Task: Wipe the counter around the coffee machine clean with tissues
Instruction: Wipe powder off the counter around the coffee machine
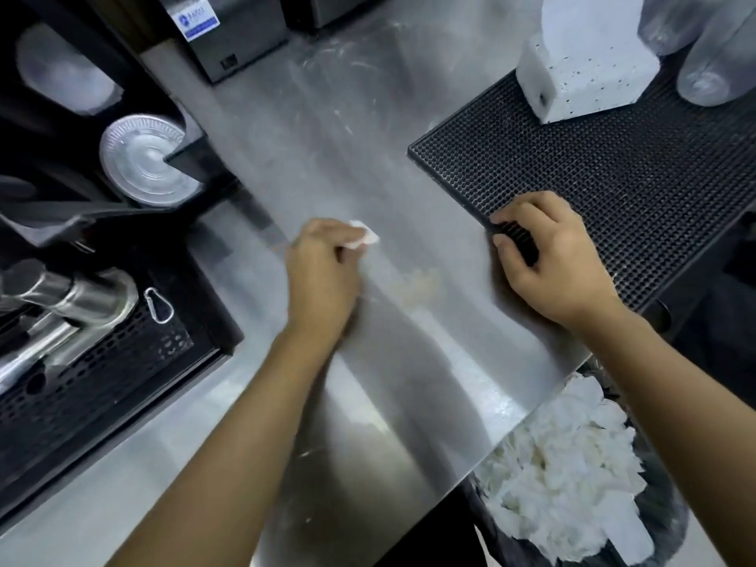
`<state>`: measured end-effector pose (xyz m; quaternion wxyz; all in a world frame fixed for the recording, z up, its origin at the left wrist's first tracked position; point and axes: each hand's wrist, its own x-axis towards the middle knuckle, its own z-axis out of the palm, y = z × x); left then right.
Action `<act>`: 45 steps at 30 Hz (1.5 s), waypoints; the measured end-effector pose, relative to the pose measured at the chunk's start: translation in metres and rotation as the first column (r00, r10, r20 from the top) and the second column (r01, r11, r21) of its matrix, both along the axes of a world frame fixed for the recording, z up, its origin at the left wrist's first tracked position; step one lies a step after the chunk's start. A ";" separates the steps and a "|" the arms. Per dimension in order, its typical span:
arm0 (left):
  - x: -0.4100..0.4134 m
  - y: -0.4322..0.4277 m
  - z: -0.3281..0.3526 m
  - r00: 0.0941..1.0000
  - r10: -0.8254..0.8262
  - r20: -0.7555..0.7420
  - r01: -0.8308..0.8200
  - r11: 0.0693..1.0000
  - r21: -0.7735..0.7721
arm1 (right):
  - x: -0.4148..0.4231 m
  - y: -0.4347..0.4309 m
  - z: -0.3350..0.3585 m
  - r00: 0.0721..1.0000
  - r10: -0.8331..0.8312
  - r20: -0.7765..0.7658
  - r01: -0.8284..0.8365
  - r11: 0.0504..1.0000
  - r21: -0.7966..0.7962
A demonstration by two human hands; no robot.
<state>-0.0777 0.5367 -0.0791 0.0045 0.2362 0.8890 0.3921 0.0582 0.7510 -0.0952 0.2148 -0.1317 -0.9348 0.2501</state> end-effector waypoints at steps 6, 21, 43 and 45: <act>0.025 -0.010 0.006 0.994 -0.086 0.062 0.080 0.992 0.099 | 0.000 0.003 0.002 1.000 0.003 0.008 -0.003 1.000 -0.023; 0.032 -0.028 0.011 0.999 0.027 0.038 -0.030 0.997 0.073 | 0.001 0.007 0.001 1.000 0.015 -0.003 -0.015 1.000 -0.012; 0.041 -0.058 0.001 0.987 0.149 -0.065 -0.157 0.978 -0.136 | 0.001 0.005 0.002 0.999 -0.022 0.035 0.023 0.999 -0.037; 0.068 -0.041 -0.001 0.998 0.065 -0.010 -0.065 0.994 -0.084 | 0.002 0.005 0.002 0.999 -0.022 0.039 0.024 0.999 -0.034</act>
